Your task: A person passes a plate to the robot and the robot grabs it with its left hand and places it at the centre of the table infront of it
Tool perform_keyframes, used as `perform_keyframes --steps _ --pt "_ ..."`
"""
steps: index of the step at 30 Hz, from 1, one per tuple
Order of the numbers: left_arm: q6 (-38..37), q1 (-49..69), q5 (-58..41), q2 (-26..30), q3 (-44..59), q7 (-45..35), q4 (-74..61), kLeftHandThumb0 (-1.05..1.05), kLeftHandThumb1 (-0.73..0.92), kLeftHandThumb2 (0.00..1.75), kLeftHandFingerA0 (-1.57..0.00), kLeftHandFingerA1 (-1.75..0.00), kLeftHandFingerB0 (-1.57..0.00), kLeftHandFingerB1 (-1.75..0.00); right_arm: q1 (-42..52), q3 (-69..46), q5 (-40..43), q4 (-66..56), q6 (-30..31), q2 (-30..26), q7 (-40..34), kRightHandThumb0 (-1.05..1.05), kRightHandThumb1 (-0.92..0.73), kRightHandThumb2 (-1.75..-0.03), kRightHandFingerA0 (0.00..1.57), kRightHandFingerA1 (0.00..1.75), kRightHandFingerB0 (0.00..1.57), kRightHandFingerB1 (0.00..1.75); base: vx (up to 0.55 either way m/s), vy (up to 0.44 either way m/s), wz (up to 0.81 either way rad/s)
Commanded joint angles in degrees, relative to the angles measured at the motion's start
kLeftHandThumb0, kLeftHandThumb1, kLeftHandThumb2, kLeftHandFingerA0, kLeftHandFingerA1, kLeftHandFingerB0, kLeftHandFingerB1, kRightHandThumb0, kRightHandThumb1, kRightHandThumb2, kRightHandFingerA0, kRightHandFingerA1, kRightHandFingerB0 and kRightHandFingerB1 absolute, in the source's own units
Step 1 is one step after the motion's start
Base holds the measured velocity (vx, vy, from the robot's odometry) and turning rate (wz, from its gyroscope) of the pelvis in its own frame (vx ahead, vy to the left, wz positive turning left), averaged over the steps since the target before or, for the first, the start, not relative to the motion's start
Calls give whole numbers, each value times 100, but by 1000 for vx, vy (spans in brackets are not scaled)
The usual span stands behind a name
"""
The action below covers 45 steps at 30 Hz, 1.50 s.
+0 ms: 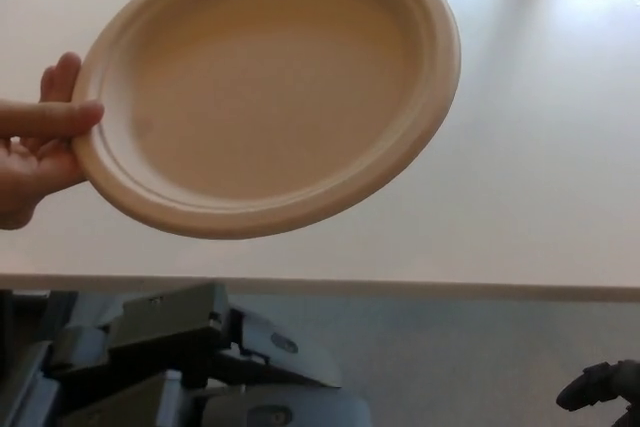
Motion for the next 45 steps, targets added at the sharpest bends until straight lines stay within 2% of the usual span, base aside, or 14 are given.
perform_keyframes --steps 1,5,7,8,9,15,16,18,19,22,23,26,44,45 --pt "-954 595 -1061 440 280 -145 -213 -50 70 61 -89 -78 -63 -52 -96 -60 -18 114 -36 -160 100 -58 -64 -58 50 60 40 47 0 0 0" --pt "-1180 716 -1105 279 725 -59 -276 -54 70 61 -71 -65 -49 -51 -84 -146 69 113 -57 -153 179 -58 -64 -58 50 63 40 49 0 0 0" --pt "-472 -557 -900 -36 978 55 -166 -64 60 100 -86 -79 -42 -58 -174 -159 42 132 -58 -178 196 -58 -63 -58 49 62 40 49 0 0 0" --pt "85 -809 -803 -171 935 104 -377 -59 70 61 -81 -62 -40 -40 -173 -163 39 127 -62 -178 202 -58 -63 -58 49 62 40 49 -7 3 8" --pt "790 -824 -444 -492 799 143 -700 -65 63 94 -51 -62 -25 -48 -175 -159 28 145 -80 -179 191 -60 -63 -58 50 62 41 48 0 0 0" --pt "2328 -1275 -535 -408 674 -269 -926 -69 61 59 -68 -75 -13 -31 -187 -170 29 174 -74 -165 178 -59 -63 -58 50 62 40 48 0 0 0" --pt "2274 -1353 -384 -294 853 -410 -769 -74 50 56 -15 -41 -10 -30 -191 -161 20 170 -70 -167 181 -60 -63 -58 50 62 41 48 0 0 0" --pt "1775 -1550 689 -194 1489 -573 -197 -78 57 61 0 -25 -12 -33 -194 -155 16 152 -92 -169 189 -59 -63 -58 49 63 41 49 0 0 0" --pt "1599 -1649 1191 -221 1679 -552 49 -81 49 83 0 -2 -13 -41 -190 -164 28 149 -110 -168 191 -58 -63 -58 50 63 41 49 0 0 0" --pt "1503 -1747 1708 -355 1785 -477 275 -77 58 59 0 -19 -15 -33 -193 -148 9 146 -105 -171 189 -58 -64 -58 49 63 40 49 0 0 0" --pt "1437 -1808 2161 -439 2019 -336 318 -72 46 85 0 -14 -13 -36 -226 -139 -5 135 -95 -183 192 -58 -64 -58 51 62 41 48 0 0 0" --pt "1400 -1830 2397 -473 2179 -284 349 -75 55 61 0 -19 -11 -30 -243 -113 -37 130 -90 -189 175 -59 -64 -58 51 62 41 48 0 0 0" --pt "2013 -2057 3453 -161 1969 -739 1074 -79 46 90 -4 -18 -4 -18 -385 -79 -86 161 -55 -199 160 -57 -64 -59 51 60 41 47 0 0 0" --pt "2028 -2097 3515 -138 1950 -737 1135 -90 56 63 0 -25 -4 -26 -393 -77 -90 157 -56 -200 154 -58 -64 -58 51 60 41 47 0 0 0"
